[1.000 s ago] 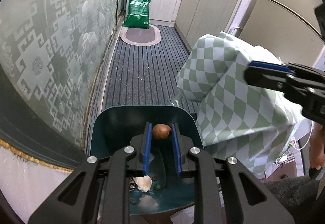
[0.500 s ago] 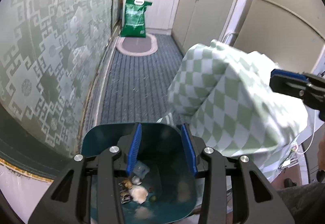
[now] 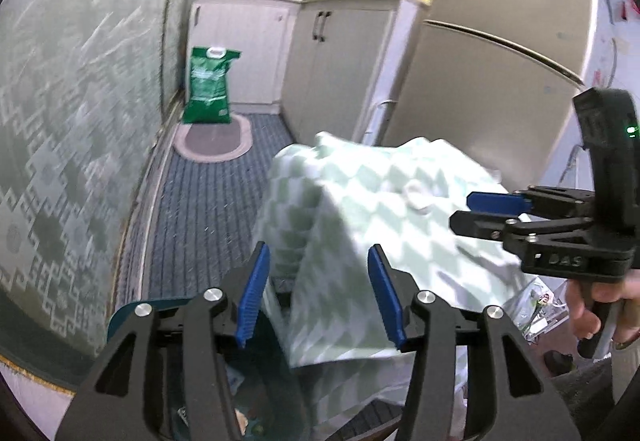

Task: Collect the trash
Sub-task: 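Move both tools back over the table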

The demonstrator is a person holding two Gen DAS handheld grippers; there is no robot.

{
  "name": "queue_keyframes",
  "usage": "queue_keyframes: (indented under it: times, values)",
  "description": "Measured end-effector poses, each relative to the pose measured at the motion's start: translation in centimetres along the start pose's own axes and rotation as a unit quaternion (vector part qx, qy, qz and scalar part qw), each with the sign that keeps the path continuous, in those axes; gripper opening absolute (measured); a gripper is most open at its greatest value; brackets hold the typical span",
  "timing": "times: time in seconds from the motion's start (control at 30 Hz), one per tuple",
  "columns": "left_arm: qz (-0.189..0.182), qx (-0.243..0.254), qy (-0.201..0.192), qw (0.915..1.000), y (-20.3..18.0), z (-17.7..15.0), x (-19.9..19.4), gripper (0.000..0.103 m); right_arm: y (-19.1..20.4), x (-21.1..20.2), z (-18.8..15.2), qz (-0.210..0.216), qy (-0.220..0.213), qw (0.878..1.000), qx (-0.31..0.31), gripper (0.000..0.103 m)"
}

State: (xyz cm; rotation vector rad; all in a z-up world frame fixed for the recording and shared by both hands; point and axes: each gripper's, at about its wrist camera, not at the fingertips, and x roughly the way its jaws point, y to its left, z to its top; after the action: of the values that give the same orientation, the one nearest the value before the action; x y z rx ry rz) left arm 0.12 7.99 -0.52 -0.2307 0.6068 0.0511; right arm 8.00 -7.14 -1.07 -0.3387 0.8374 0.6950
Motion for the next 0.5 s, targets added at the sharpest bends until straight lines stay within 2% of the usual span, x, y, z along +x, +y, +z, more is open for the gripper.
queue_keyframes:
  times: [0.17,0.33,0.5]
  values:
    - [-0.004,0.019,0.015,0.9997,-2.7,1.1,1.5,0.066,-3.8,-1.4,-0.7,-0.016,-0.005,0.999,0.033,0.047]
    - [0.006,0.059,0.033,0.9977,-5.7,3.0,3.6,0.071,-7.4,-2.8,-1.1,-0.026,-0.015,0.997,0.069,0.056]
    - [-0.004,0.066,0.061,0.9959,-7.6,4.3,6.0,0.072,-10.1,-3.5,-1.7,-0.024,-0.017,0.995,0.094,0.058]
